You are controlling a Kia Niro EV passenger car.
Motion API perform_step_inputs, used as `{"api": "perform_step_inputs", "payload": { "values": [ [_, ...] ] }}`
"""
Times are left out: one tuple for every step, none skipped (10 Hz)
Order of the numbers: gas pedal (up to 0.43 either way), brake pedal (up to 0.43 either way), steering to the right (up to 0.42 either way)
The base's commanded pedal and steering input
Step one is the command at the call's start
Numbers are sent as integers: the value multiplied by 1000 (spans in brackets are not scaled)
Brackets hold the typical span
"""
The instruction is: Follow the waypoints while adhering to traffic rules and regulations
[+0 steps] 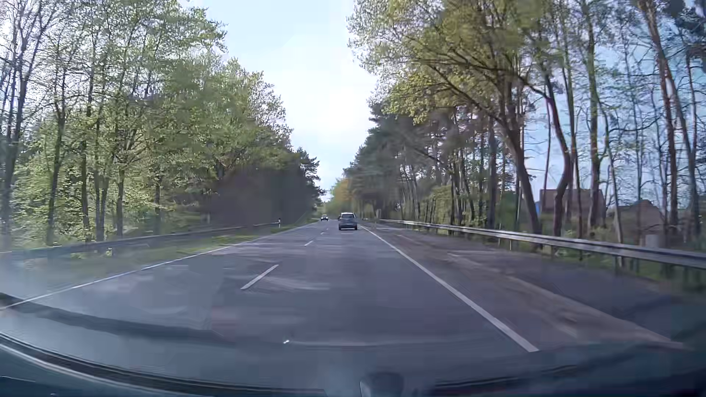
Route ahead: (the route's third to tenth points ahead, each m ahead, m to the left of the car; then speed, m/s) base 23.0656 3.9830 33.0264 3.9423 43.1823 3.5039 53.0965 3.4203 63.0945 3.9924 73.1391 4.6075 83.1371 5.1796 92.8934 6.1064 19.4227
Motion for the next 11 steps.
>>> {"api": "perform_step_inputs", "payload": {
  "values": [
    [98, 0, -5],
    [98, 0, -5],
    [98, 0, -5],
    [98, 0, -4],
    [98, 0, -5],
    [98, 0, -5],
    [98, 0, -5],
    [98, 0, -5],
    [98, 0, -5],
    [98, 0, -5],
    [98, 0, -4]
  ]
}}
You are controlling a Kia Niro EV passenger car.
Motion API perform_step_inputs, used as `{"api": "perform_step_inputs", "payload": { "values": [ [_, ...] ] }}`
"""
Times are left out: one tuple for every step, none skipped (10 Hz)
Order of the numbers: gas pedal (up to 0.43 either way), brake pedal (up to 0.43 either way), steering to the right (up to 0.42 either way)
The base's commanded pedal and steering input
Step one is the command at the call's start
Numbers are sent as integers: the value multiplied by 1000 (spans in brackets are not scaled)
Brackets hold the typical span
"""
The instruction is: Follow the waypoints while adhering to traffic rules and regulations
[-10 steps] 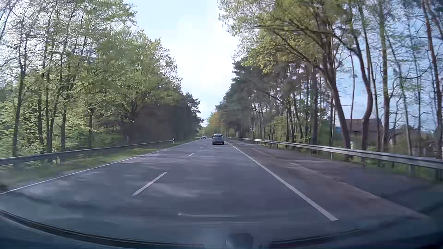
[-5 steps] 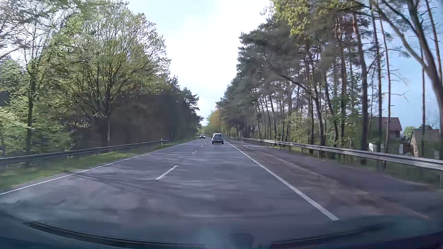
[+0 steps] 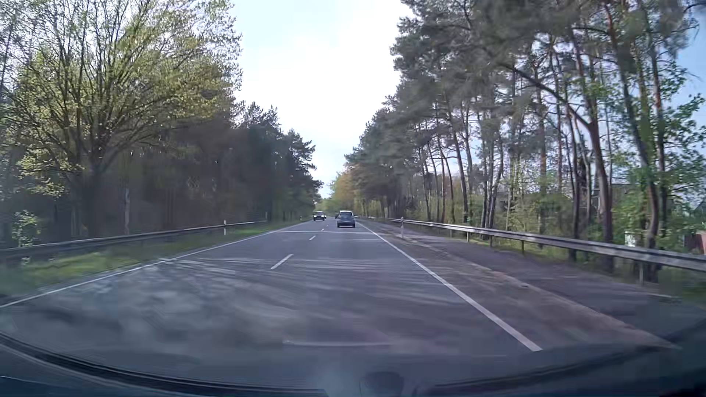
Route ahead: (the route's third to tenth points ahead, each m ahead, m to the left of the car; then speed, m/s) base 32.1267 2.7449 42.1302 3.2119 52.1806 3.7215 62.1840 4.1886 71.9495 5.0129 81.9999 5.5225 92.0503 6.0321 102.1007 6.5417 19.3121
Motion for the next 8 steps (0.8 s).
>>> {"api": "perform_step_inputs", "payload": {
  "values": [
    [98, 0, -5],
    [98, 0, -5],
    [98, 0, -5],
    [98, 0, -5],
    [98, 0, -5],
    [98, 0, -6],
    [98, 0, -7],
    [98, 0, -7]
  ]
}}
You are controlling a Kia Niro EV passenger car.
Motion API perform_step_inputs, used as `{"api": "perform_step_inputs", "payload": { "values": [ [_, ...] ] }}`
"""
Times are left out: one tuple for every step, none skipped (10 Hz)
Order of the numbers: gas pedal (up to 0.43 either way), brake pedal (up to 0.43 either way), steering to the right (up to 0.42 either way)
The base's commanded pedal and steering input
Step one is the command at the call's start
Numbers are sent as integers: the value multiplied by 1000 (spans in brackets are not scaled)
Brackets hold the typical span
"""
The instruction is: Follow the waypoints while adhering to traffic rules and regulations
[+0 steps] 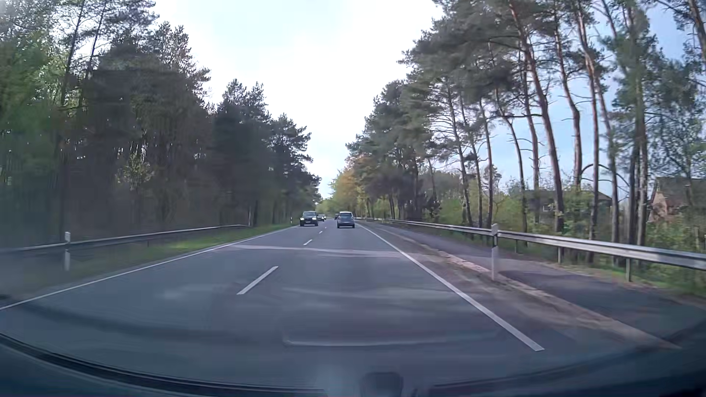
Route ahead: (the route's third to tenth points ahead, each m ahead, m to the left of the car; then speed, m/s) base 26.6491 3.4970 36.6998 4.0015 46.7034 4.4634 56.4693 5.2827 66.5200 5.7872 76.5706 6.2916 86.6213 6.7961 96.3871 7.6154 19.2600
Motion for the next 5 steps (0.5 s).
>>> {"api": "perform_step_inputs", "payload": {
  "values": [
    [98, 0, -7],
    [98, 0, -7],
    [98, 0, -7],
    [98, 0, -7],
    [98, 0, -7]
  ]
}}
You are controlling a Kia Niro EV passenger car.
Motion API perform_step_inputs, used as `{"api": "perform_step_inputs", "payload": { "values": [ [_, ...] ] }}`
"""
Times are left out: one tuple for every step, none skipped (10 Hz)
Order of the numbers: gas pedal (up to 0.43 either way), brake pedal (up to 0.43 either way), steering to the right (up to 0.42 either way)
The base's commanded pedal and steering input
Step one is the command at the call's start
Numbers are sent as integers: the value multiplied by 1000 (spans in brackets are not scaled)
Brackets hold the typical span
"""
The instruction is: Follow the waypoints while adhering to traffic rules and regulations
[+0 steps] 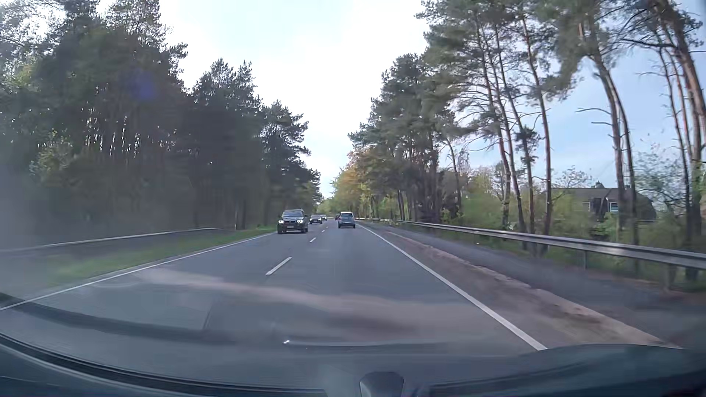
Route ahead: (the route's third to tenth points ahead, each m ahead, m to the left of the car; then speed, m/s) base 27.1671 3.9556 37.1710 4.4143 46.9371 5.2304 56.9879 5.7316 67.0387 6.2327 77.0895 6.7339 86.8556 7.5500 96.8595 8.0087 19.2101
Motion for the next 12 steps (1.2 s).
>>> {"api": "perform_step_inputs", "payload": {
  "values": [
    [98, 0, -7],
    [98, 0, -7],
    [98, 0, -7],
    [98, 0, -7],
    [98, 0, -7],
    [98, 0, -7],
    [98, 0, -7],
    [118, 0, -7],
    [130, 0, -7],
    [130, 0, -7],
    [130, 0, -7],
    [130, 0, -7]
  ]
}}
